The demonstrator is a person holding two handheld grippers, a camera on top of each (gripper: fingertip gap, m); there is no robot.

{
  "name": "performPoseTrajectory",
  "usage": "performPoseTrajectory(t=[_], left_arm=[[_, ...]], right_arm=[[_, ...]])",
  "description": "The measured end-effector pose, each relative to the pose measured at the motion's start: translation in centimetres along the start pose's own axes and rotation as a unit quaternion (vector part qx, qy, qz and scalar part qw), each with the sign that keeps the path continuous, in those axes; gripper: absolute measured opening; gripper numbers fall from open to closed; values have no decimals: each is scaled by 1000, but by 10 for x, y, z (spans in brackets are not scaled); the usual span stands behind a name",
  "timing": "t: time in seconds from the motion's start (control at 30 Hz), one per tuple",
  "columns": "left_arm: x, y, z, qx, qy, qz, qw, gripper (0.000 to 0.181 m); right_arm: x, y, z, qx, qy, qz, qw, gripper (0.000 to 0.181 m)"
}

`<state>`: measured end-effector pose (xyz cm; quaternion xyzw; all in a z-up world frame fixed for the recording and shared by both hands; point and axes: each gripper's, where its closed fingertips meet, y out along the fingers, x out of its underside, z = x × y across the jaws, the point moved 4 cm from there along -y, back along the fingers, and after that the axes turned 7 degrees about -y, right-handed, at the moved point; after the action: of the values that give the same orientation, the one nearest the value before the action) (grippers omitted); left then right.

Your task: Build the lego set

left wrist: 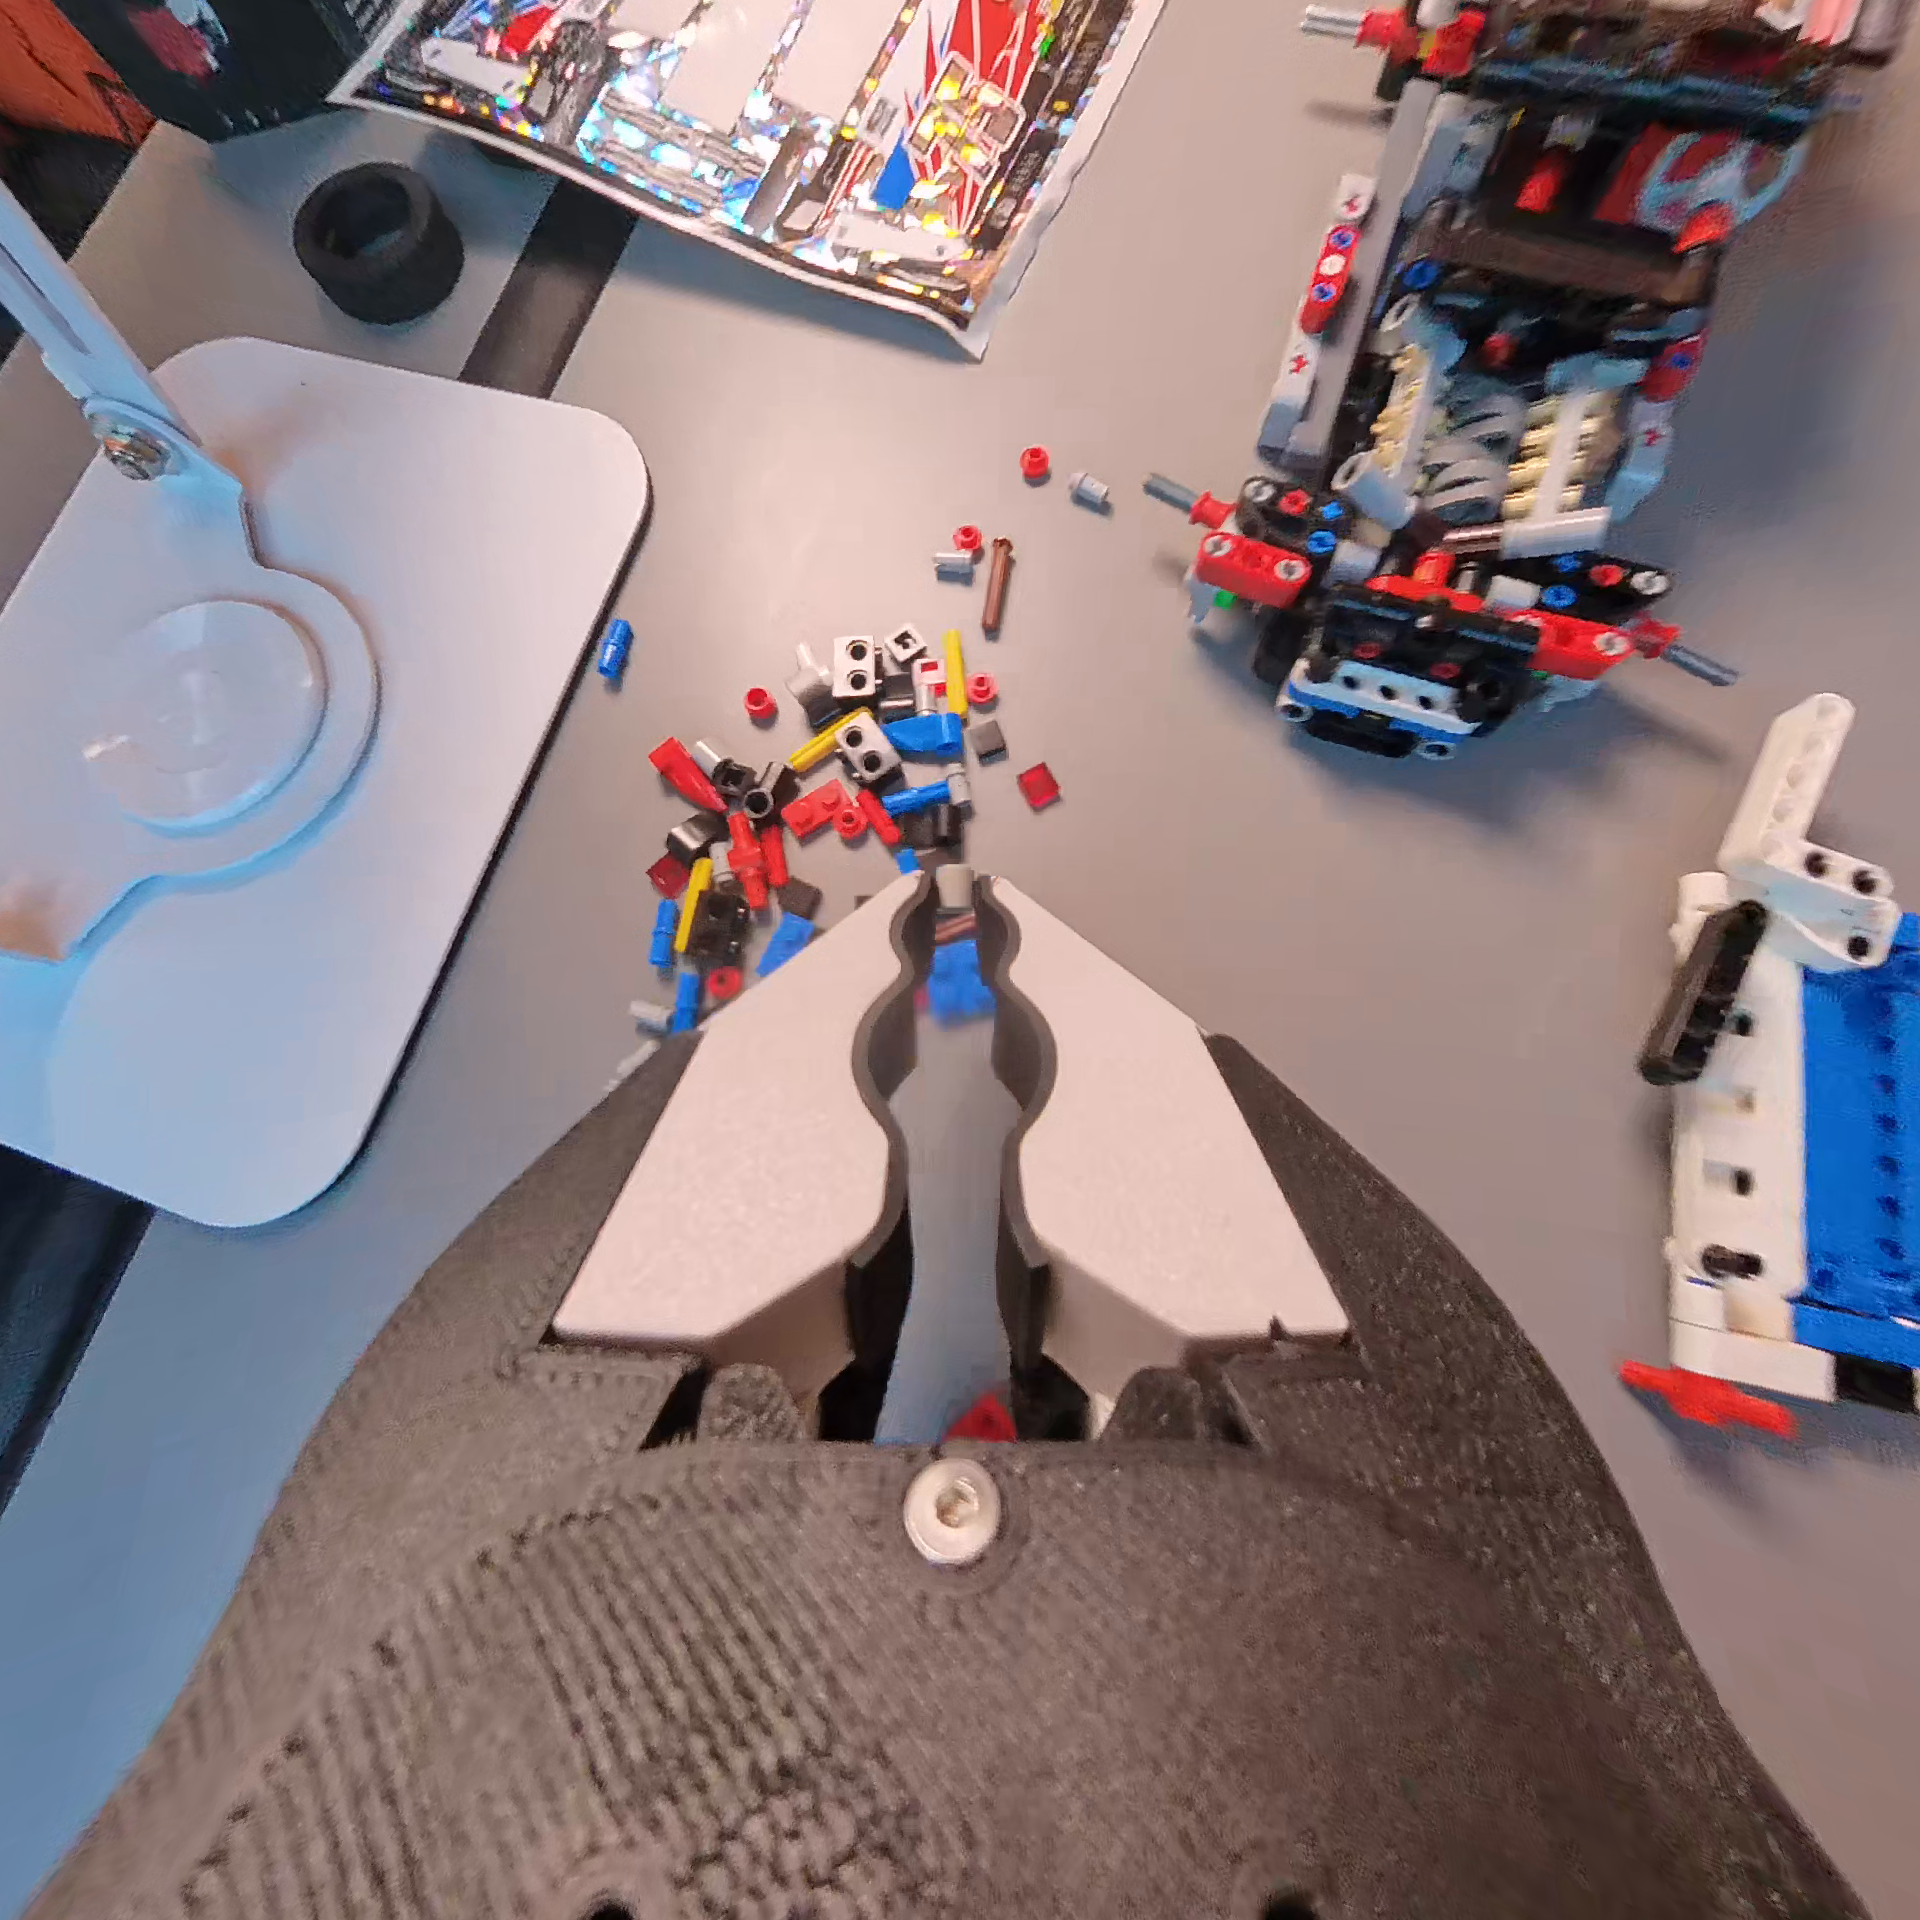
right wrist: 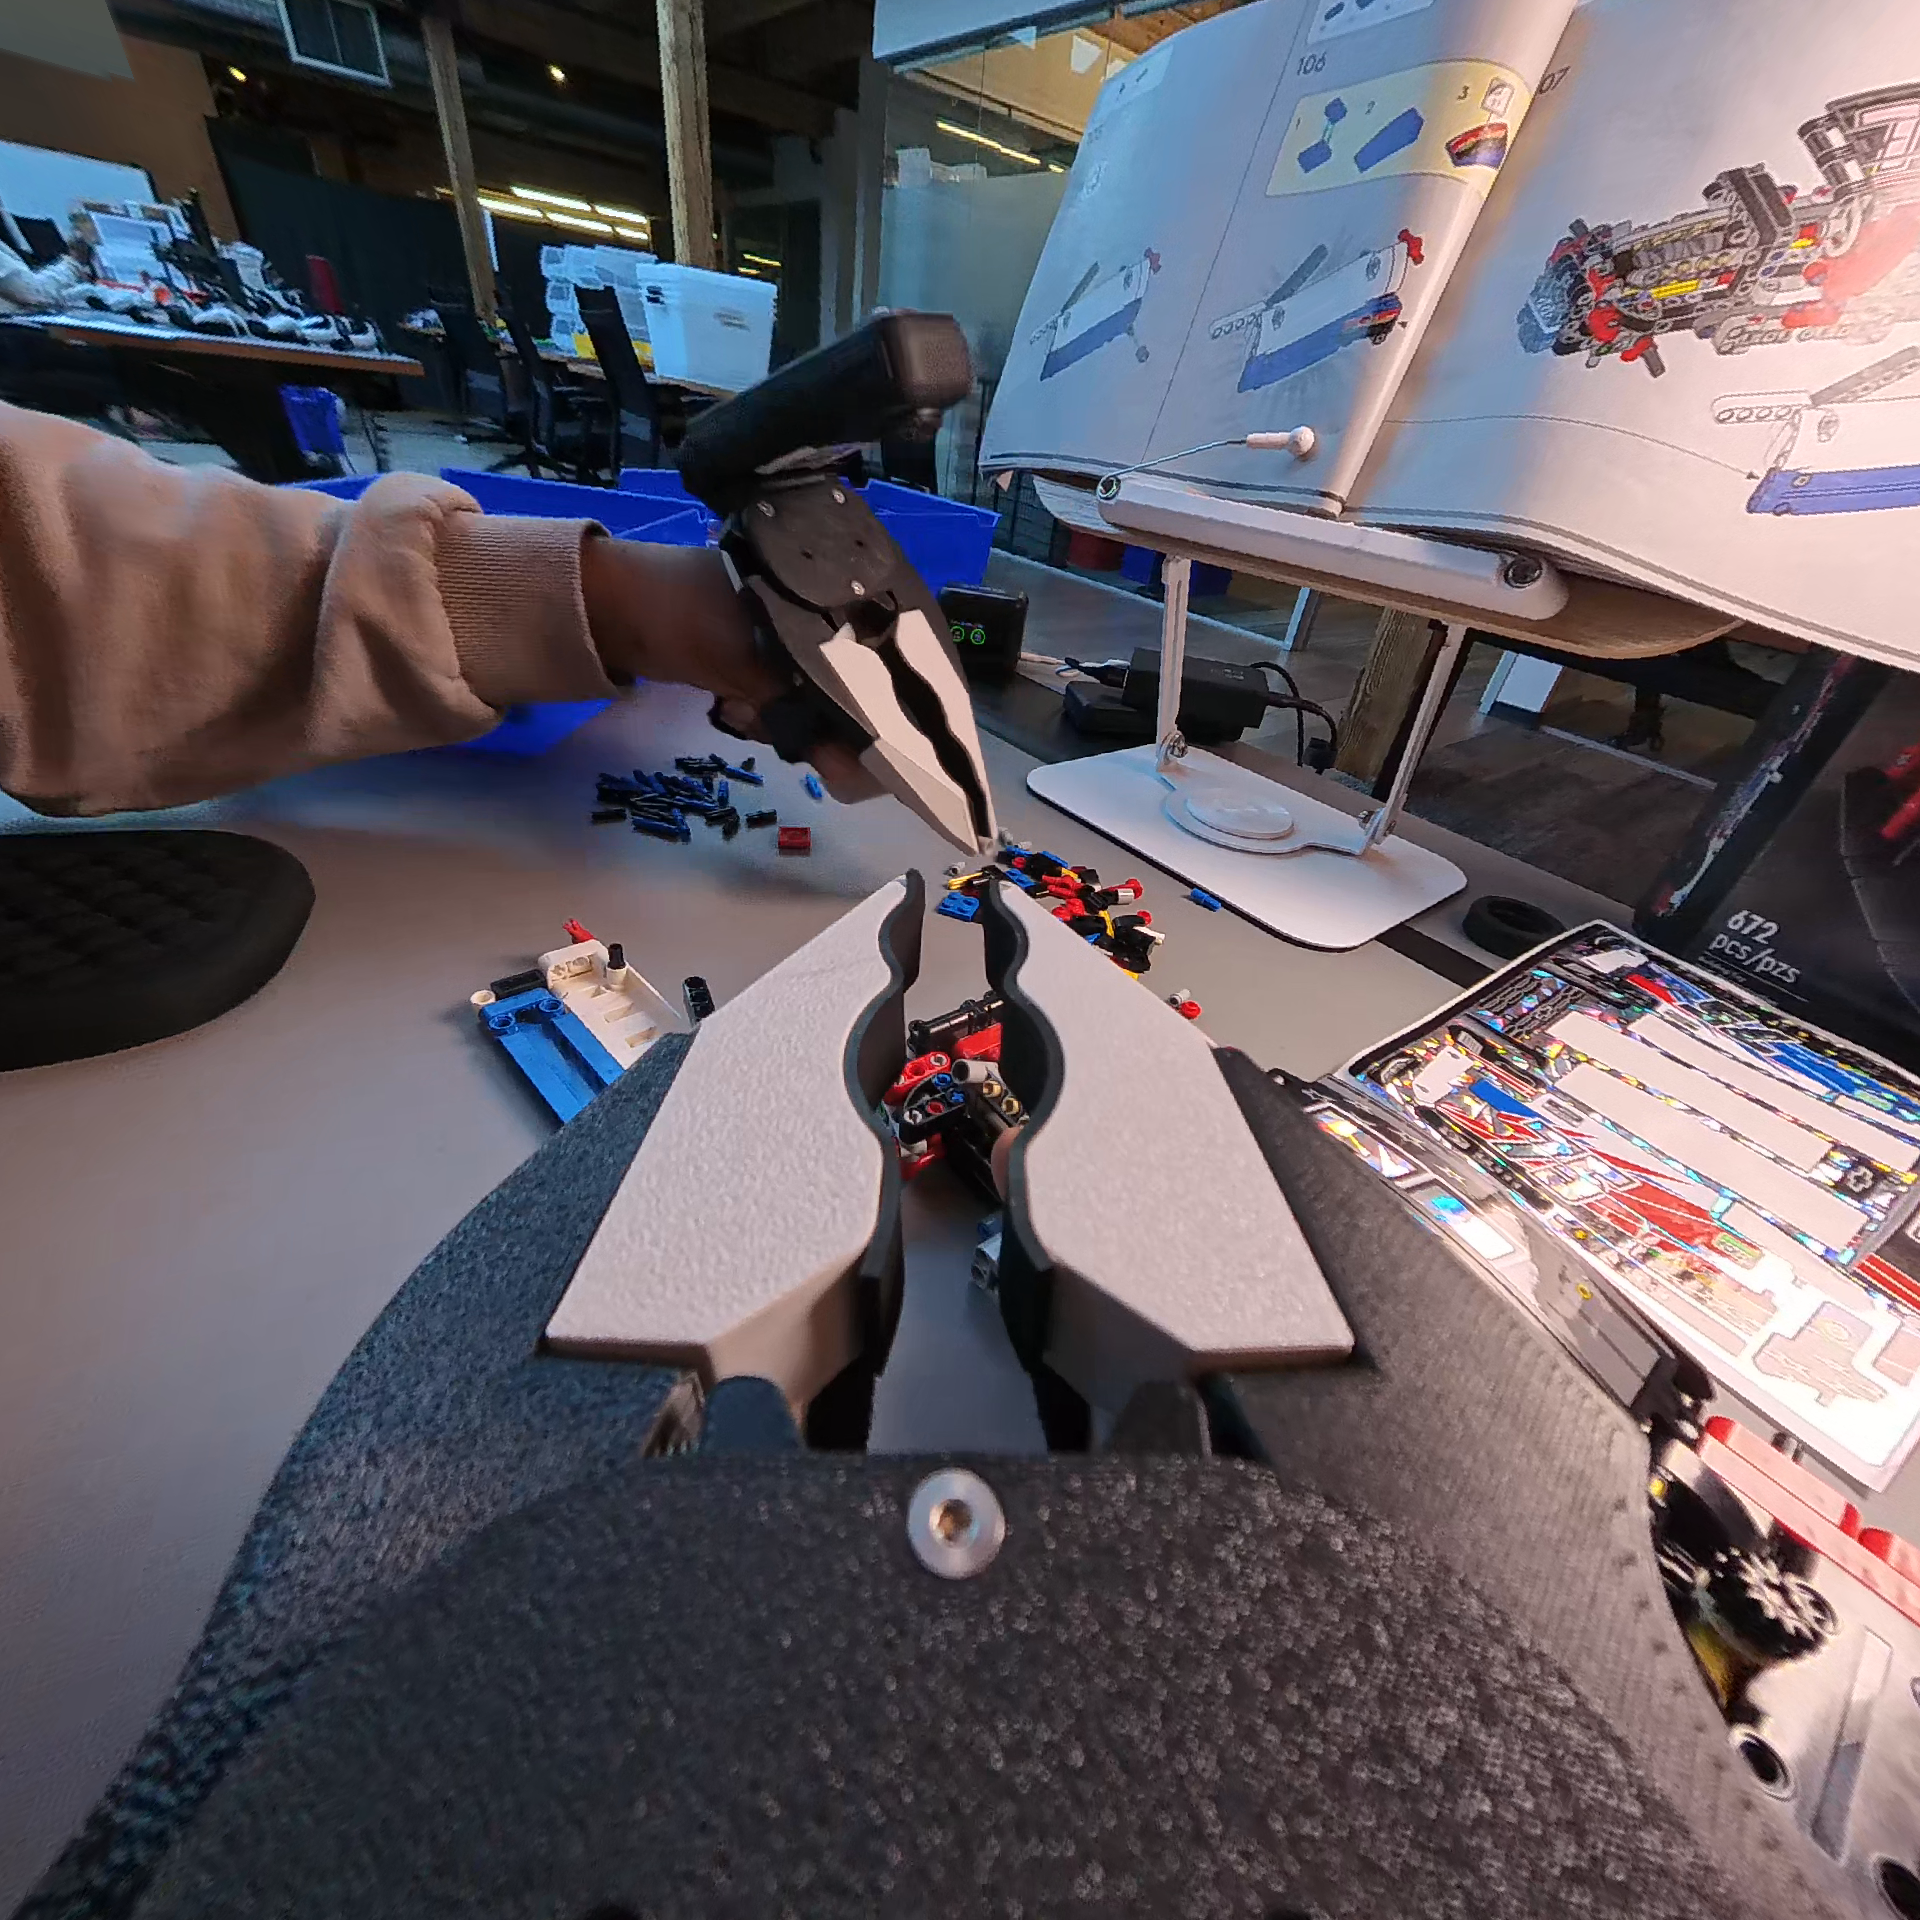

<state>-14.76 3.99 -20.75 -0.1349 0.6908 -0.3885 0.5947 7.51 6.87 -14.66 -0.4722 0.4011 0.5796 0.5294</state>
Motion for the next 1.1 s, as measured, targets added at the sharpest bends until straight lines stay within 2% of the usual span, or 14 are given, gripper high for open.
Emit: performPoseTrajectory(t=[0.1, 0.27, 0.33, 0.47, 0.53, 0.7, 1.1], left_arm=[[7, -22, 30, 21, 5, 9, 1000, 5], [42, -44, 78, 42, 19, -17, 999, 5], [57, -50, 94, 47, 17, -27, 998, 5], [81, -59, 116, 46, 15, -50, 998, 5], [92, -61, 121, 42, 14, -65, 997, 5], [106, -62, 125, 45, -5, -70, 997, 5], [108, -60, 124, 55, -25, -47, 997, 11]], right_arm=[[0, 1, -2, -2, -4, -1, 1000, 9], [1, 4, -9, -17, -9, -9, 1000, 9], [5, 6, -16, -40, -12, -24, 999, 10], [27, 16, -45, -130, -22, -95, 987, 16], [34, 20, -56, -152, -40, -120, 980, 19], [33, 25, -71, -168, -61, -126, 976, 18], [35, 25, -71, -163, -57, -126, 977, 18]])
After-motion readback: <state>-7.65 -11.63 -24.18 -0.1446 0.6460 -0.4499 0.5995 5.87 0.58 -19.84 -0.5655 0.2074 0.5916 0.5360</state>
